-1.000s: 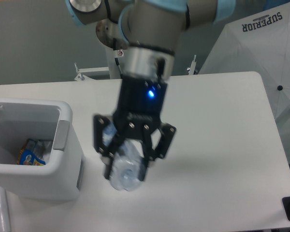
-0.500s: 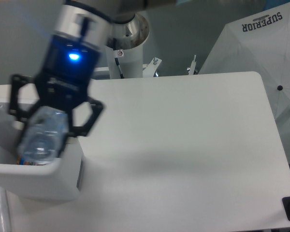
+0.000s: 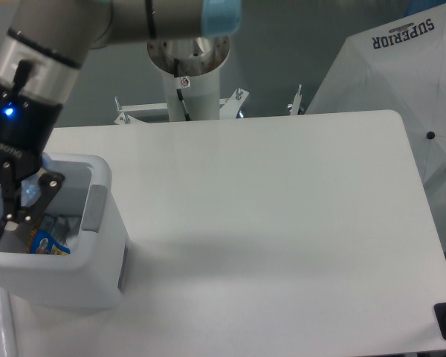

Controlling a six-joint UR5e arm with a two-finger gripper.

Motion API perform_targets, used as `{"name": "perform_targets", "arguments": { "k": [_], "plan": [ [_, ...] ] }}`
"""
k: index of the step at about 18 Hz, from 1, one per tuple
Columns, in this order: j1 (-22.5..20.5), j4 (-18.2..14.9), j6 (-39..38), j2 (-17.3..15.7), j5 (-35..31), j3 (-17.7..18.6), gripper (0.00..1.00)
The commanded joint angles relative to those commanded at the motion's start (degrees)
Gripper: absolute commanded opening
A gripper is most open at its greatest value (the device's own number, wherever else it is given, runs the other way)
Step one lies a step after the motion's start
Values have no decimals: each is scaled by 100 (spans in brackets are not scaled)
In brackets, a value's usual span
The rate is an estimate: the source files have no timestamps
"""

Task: Place the trash in the trash can
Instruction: 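Lower the bottle inside the bin and open the gripper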

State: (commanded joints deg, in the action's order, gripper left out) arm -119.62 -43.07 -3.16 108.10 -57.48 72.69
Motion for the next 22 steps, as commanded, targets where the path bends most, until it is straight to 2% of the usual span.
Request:
{"name": "perform_targets", "arguments": {
  "k": [16, 19, 22],
  "plan": [
    [35, 9, 62, 88, -9, 307, 57],
    [35, 9, 175, 53, -9, 509, 60],
    [35, 0, 193, 53, -9, 528, 62]
  ]
}}
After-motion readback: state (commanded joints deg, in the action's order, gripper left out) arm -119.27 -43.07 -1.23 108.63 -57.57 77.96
